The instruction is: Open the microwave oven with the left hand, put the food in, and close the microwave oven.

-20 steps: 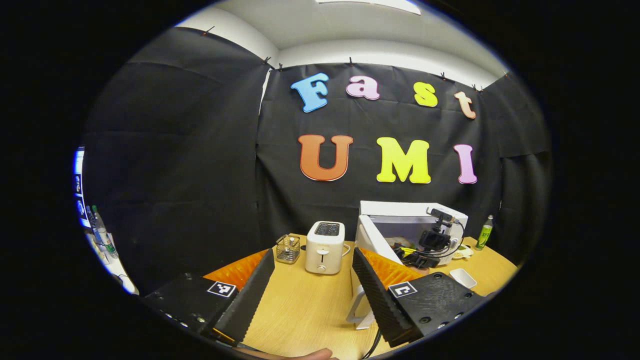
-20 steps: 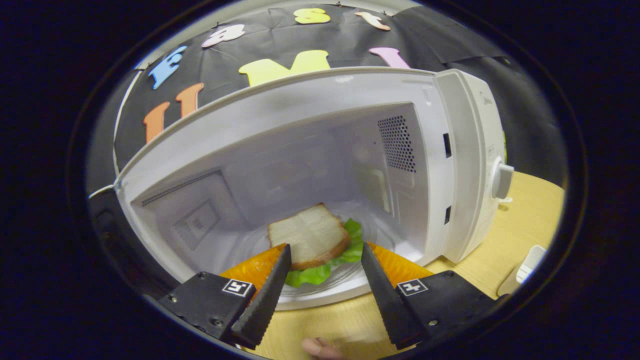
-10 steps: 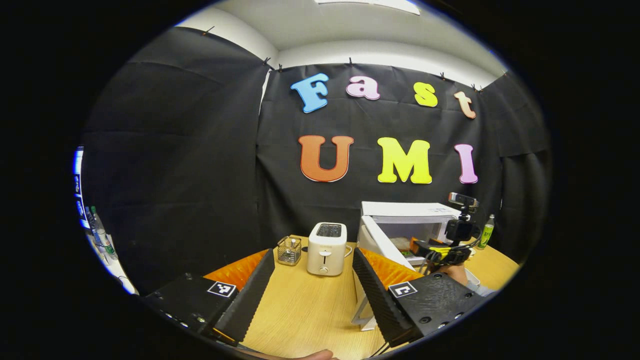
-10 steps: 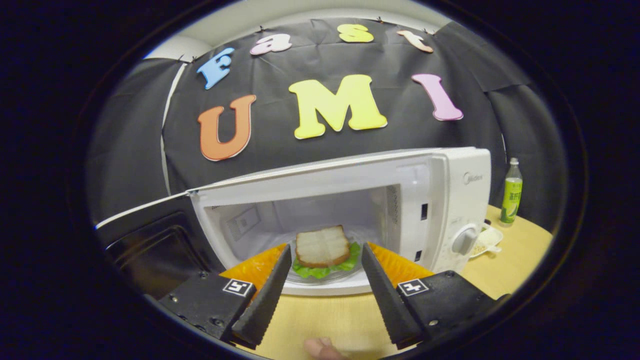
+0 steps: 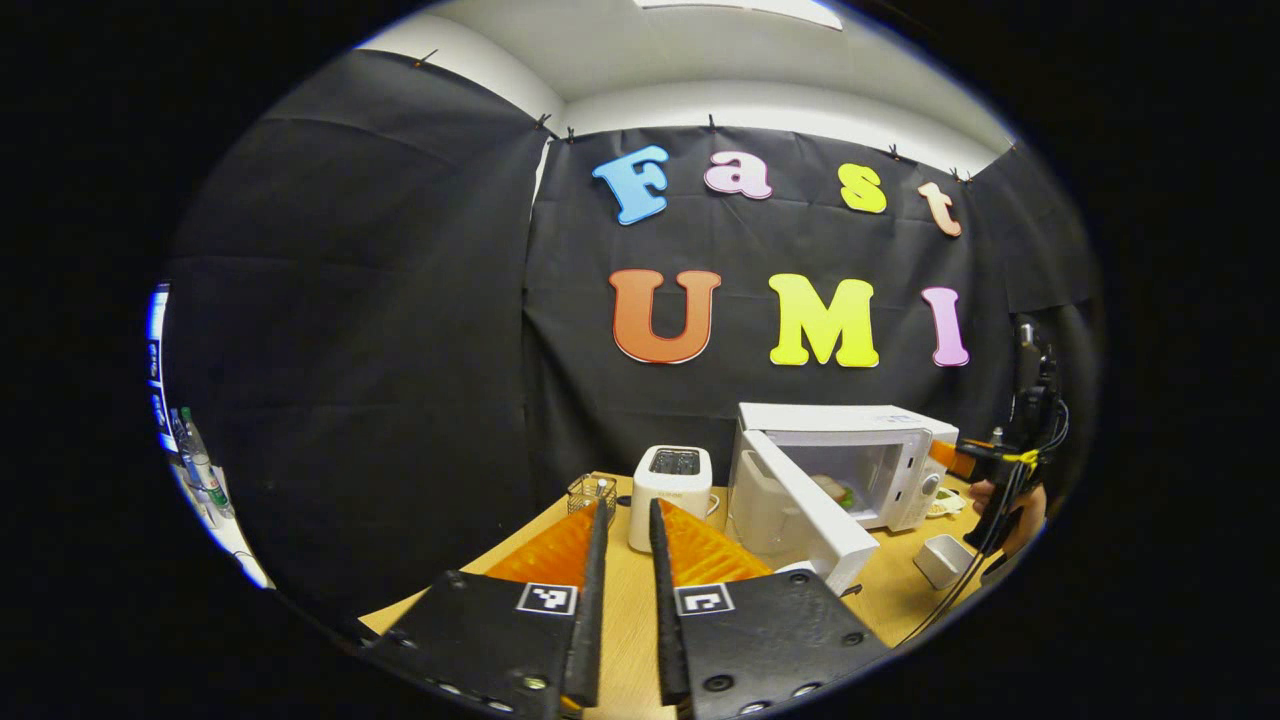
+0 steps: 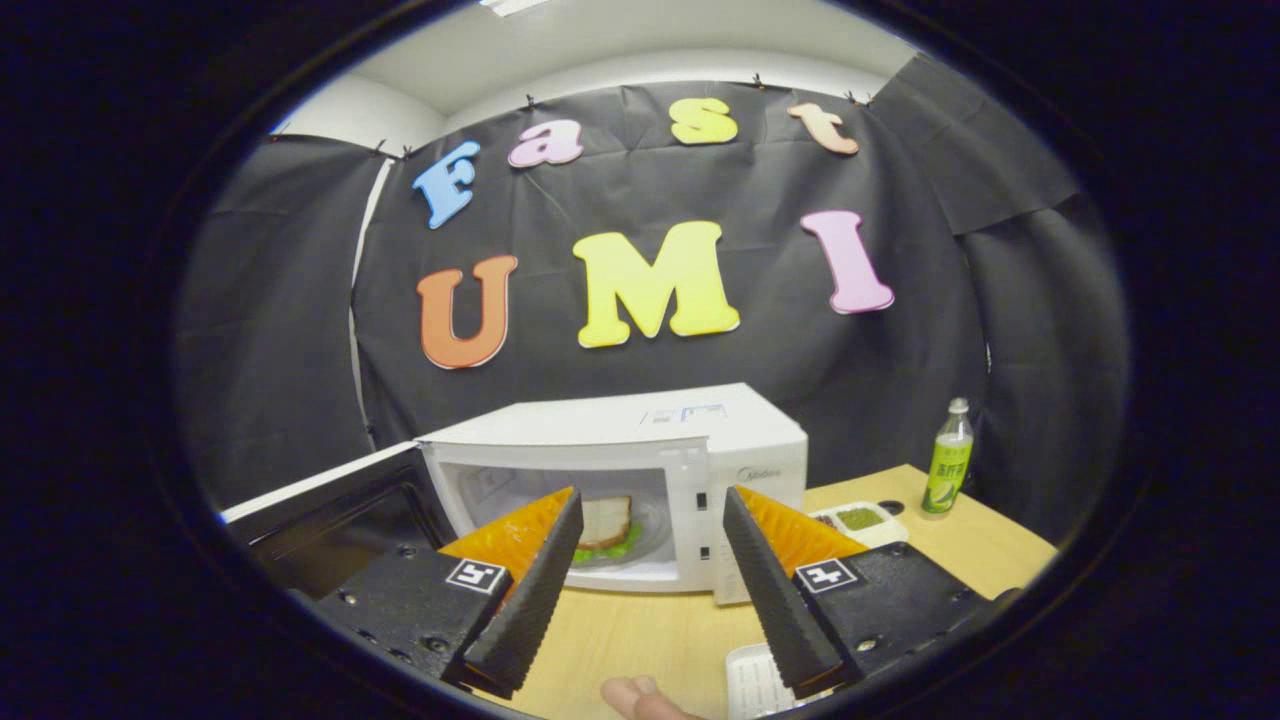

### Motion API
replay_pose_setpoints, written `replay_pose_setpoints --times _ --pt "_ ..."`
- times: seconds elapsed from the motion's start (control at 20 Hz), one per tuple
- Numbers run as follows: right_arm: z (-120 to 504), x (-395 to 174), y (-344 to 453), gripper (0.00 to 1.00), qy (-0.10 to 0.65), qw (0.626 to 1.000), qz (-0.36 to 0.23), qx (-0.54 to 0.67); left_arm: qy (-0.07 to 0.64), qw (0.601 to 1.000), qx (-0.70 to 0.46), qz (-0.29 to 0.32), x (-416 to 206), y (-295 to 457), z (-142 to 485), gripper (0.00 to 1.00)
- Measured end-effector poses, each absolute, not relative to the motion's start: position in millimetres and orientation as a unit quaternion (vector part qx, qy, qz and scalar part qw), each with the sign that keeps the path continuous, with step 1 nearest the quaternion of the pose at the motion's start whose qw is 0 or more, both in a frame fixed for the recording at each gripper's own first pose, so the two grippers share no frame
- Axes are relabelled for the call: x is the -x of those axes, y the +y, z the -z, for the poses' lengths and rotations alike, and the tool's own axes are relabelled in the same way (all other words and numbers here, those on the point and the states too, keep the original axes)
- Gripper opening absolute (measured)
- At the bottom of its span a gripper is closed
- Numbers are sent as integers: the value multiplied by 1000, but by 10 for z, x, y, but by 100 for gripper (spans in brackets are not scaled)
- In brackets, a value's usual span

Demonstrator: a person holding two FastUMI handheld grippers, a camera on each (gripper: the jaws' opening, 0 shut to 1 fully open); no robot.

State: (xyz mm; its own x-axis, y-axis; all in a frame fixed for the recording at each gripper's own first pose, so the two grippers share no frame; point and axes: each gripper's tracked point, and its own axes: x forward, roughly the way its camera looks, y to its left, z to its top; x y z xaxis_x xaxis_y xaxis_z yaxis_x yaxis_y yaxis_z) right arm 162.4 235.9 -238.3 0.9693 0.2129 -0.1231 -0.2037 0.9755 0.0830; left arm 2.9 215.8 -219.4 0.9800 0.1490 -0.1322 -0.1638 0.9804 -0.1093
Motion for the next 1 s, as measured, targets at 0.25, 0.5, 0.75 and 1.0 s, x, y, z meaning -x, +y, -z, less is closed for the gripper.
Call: replay_pose_setpoints --times 0.25,0.5,0.75,1.0 --pt "1866 -1326 2037 90 28 994 -100 -31 83 994 45 -64 -160 2139 2537 4" --pt "1590 -979 1865 90 20 995 -98 -17 97 992 77 -7 -288 1887 2805 0" --pt "1467 -509 1620 90 18 996 -90 -4 85 992 75 50 -243 1547 2933 0" --pt "1457 -93 1333 90 23 996 -85 -5 84 992 55 71 -269 1304 3051 0"
